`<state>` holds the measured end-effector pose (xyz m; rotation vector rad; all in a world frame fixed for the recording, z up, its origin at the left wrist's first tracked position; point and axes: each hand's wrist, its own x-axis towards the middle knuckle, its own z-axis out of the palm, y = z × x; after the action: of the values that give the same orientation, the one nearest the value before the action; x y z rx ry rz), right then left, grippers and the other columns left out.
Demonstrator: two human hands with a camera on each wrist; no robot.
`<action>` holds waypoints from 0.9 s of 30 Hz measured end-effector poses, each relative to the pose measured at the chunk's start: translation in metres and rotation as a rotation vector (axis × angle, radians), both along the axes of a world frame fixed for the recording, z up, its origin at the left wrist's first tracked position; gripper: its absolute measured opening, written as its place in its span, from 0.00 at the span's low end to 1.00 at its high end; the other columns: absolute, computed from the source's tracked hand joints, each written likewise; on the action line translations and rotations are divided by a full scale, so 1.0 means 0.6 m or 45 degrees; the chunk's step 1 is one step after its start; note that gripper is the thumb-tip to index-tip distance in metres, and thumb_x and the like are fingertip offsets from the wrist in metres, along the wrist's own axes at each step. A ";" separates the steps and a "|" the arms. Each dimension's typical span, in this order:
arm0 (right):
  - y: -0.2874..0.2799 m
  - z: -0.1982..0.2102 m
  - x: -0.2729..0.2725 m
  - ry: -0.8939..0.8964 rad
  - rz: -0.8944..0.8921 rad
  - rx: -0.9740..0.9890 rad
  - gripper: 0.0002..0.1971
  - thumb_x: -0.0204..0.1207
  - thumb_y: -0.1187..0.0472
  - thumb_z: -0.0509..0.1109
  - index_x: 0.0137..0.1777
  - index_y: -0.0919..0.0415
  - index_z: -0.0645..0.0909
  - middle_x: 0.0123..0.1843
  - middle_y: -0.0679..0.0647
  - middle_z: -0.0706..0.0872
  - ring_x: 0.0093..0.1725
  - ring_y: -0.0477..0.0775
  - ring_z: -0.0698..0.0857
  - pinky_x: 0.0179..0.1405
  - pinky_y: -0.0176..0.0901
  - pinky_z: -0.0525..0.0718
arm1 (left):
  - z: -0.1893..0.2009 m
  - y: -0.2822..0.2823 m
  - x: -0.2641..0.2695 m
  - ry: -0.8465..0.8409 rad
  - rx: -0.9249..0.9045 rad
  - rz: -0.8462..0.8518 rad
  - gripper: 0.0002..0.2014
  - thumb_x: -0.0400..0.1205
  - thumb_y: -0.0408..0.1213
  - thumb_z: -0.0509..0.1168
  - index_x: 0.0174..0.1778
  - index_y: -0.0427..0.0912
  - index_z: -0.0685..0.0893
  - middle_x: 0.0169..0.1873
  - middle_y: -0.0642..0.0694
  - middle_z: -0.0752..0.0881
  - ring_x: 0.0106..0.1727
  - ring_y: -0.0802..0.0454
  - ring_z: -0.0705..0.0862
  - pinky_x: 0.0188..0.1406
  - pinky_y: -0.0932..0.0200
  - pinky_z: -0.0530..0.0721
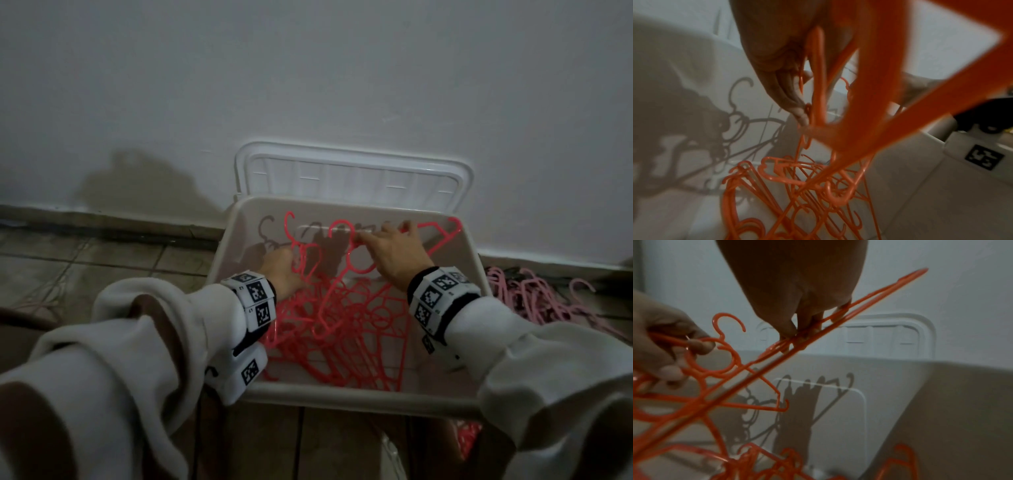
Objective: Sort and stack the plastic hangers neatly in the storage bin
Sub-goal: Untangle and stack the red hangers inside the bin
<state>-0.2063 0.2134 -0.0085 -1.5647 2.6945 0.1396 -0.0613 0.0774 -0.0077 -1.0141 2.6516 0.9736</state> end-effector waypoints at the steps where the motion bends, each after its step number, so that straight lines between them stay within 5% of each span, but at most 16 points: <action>1: -0.003 -0.005 0.003 -0.025 -0.010 0.008 0.21 0.81 0.65 0.53 0.71 0.46 0.68 0.71 0.47 0.78 0.68 0.52 0.73 0.68 0.58 0.60 | -0.002 -0.006 0.001 -0.010 0.017 0.011 0.16 0.76 0.32 0.71 0.31 0.44 0.70 0.30 0.53 0.72 0.43 0.51 0.76 0.36 0.63 0.72; 3: -0.005 -0.008 0.004 -0.043 -0.028 0.014 0.21 0.81 0.65 0.52 0.71 0.45 0.68 0.71 0.46 0.78 0.67 0.53 0.74 0.67 0.58 0.61 | -0.004 -0.014 0.003 -0.022 0.026 0.020 0.18 0.77 0.34 0.70 0.30 0.44 0.66 0.29 0.51 0.71 0.42 0.50 0.74 0.30 0.63 0.70; 6: -0.004 -0.004 -0.003 -0.012 -0.066 0.028 0.21 0.80 0.67 0.53 0.70 0.48 0.68 0.67 0.49 0.81 0.65 0.54 0.76 0.63 0.55 0.63 | -0.013 -0.031 -0.001 0.039 0.028 0.042 0.08 0.82 0.35 0.62 0.40 0.38 0.73 0.37 0.40 0.81 0.43 0.44 0.81 0.44 0.53 0.81; 9: -0.002 0.006 -0.008 -0.040 -0.124 -0.048 0.23 0.77 0.69 0.54 0.68 0.47 0.69 0.65 0.48 0.81 0.64 0.54 0.76 0.64 0.55 0.63 | -0.035 -0.061 -0.012 0.169 -0.002 0.103 0.13 0.84 0.41 0.55 0.36 0.39 0.72 0.37 0.31 0.86 0.39 0.35 0.86 0.46 0.39 0.85; 12: -0.003 0.018 -0.013 0.013 -0.120 -0.176 0.20 0.78 0.67 0.54 0.65 0.45 0.72 0.62 0.48 0.83 0.62 0.54 0.78 0.63 0.54 0.61 | -0.029 -0.074 -0.015 0.261 0.042 0.134 0.21 0.84 0.49 0.50 0.46 0.34 0.78 0.38 0.30 0.86 0.40 0.34 0.86 0.48 0.37 0.85; 16: -0.006 0.029 -0.016 0.046 -0.224 -0.186 0.16 0.81 0.64 0.54 0.66 0.52 0.73 0.59 0.56 0.86 0.57 0.59 0.83 0.60 0.52 0.68 | -0.002 -0.067 -0.011 0.259 0.125 0.193 0.20 0.83 0.46 0.51 0.50 0.32 0.80 0.45 0.31 0.87 0.46 0.34 0.87 0.51 0.39 0.85; 20: -0.007 0.010 -0.017 -0.330 -0.466 -0.228 0.14 0.80 0.63 0.58 0.65 0.60 0.74 0.56 0.64 0.85 0.54 0.65 0.85 0.54 0.53 0.83 | 0.017 -0.054 -0.011 0.274 0.144 0.158 0.17 0.85 0.41 0.55 0.31 0.45 0.79 0.29 0.43 0.81 0.35 0.42 0.81 0.47 0.55 0.79; 24: -0.008 -0.009 -0.008 -0.876 -0.647 -0.529 0.09 0.77 0.72 0.60 0.53 0.65 0.78 0.38 0.57 0.87 0.25 0.50 0.85 0.33 0.47 0.87 | 0.015 -0.046 -0.016 0.269 0.277 0.172 0.18 0.85 0.40 0.56 0.27 0.49 0.79 0.43 0.38 0.86 0.52 0.36 0.84 0.56 0.43 0.84; 27: -0.010 -0.003 0.008 -1.193 -0.821 -0.807 0.09 0.78 0.76 0.58 0.45 0.67 0.78 0.32 0.57 0.80 0.20 0.48 0.83 0.21 0.36 0.82 | 0.021 -0.036 -0.026 0.326 0.345 0.180 0.18 0.86 0.38 0.56 0.29 0.48 0.78 0.36 0.41 0.84 0.45 0.40 0.85 0.50 0.47 0.85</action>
<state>-0.2014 0.2073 -0.0104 -0.4427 2.3023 -1.2011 -0.0771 0.0559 0.0047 -1.0879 2.5643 1.5398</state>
